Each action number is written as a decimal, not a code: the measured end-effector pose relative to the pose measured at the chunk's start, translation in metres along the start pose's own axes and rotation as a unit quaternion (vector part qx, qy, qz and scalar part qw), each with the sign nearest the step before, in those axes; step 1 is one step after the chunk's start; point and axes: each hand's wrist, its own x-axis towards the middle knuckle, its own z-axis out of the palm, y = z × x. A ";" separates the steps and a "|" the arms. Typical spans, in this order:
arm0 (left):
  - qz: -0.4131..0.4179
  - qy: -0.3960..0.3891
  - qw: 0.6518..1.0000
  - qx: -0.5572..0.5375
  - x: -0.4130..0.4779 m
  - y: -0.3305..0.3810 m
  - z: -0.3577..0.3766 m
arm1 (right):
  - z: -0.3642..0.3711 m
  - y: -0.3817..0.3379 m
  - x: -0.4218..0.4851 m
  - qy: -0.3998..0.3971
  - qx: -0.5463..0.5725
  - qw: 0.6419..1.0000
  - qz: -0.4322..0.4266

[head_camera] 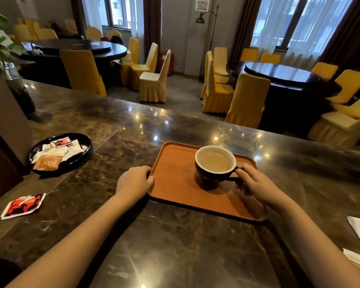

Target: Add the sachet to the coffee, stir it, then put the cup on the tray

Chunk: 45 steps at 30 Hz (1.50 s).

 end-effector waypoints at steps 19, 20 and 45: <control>0.041 0.040 0.998 -0.029 0.000 -0.008 0.005 | 0.000 0.001 0.029 -0.095 0.020 0.995 -0.006; 0.042 0.041 0.998 -0.029 0.000 -0.008 0.005 | -0.001 0.001 0.030 -0.102 0.018 0.995 -0.005; 0.057 0.031 0.992 0.109 0.000 -0.002 0.005 | 0.002 0.005 0.021 0.005 -0.115 0.993 -0.026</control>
